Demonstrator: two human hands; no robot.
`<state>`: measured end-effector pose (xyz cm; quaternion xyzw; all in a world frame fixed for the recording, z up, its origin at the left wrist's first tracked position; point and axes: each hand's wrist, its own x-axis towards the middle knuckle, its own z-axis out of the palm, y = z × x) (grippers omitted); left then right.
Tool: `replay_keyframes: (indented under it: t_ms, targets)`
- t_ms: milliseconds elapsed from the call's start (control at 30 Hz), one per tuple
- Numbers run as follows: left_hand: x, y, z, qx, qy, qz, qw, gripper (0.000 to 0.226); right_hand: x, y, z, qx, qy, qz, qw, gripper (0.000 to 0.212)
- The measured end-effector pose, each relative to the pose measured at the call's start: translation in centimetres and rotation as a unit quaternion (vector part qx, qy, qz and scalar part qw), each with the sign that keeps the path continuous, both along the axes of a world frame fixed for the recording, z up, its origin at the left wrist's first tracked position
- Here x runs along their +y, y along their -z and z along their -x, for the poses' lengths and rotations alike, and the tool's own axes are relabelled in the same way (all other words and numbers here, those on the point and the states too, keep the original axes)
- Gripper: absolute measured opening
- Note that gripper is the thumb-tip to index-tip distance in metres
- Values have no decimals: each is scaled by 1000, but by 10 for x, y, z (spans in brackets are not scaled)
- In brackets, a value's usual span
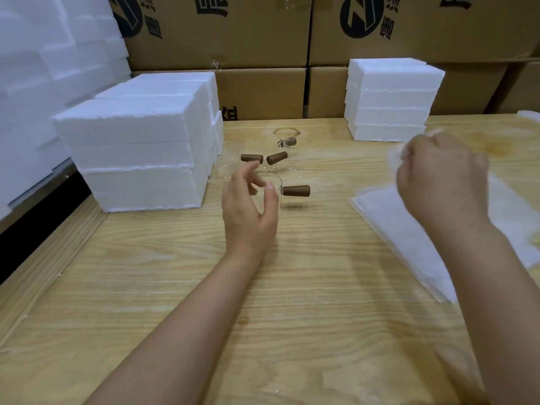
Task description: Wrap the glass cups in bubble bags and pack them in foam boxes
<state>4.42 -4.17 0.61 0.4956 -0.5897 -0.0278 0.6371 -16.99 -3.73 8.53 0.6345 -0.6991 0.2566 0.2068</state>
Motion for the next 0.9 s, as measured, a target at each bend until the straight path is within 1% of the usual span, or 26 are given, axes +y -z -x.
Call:
replay_keyframes:
  t_ms: [67,133,233,300,367,467,600,633,700,767,833,867,900]
  targets:
    - [1,1,1,-22,25,-2,999,24,3,5,-13,31,-75,15,997,20]
    - [2,3,3,-47,42,-4,998,21,4,13,-24,52,-143,-6,988,21]
    - [4,3,4,-71,62,-9,995,18,4,25,-33,31,-213,-70,974,20]
    - [5,3,5,-95,76,-29,992,17,4,32,-34,-6,-240,-113,964,17]
    - [6,3,5,-132,99,-45,985,16,4,37,-33,-60,-240,-146,958,11]
    - [5,6,6,-195,133,-36,971,16,3,44,-31,-142,-225,-164,950,9]
    - [1,12,5,-256,180,-82,946,28,4,45,-31,-221,-226,-151,937,13]
    - [0,12,5,-275,189,-77,939,26,4,45,-31,-244,-226,-141,932,13]
    - [-1,12,6,-319,199,-40,926,15,6,42,-30,-284,-231,-125,922,13]
    - [0,11,8,-340,192,-6,921,9,8,40,-32,-310,-241,-126,911,26]
    - [2,9,9,-354,181,14,918,11,9,39,-35,-310,-228,-151,910,41]
    - [3,9,10,-362,172,29,916,15,8,40,-37,-296,-212,-173,915,42]
    - [3,8,11,-369,158,47,915,17,7,43,-38,-281,-198,-193,919,38]
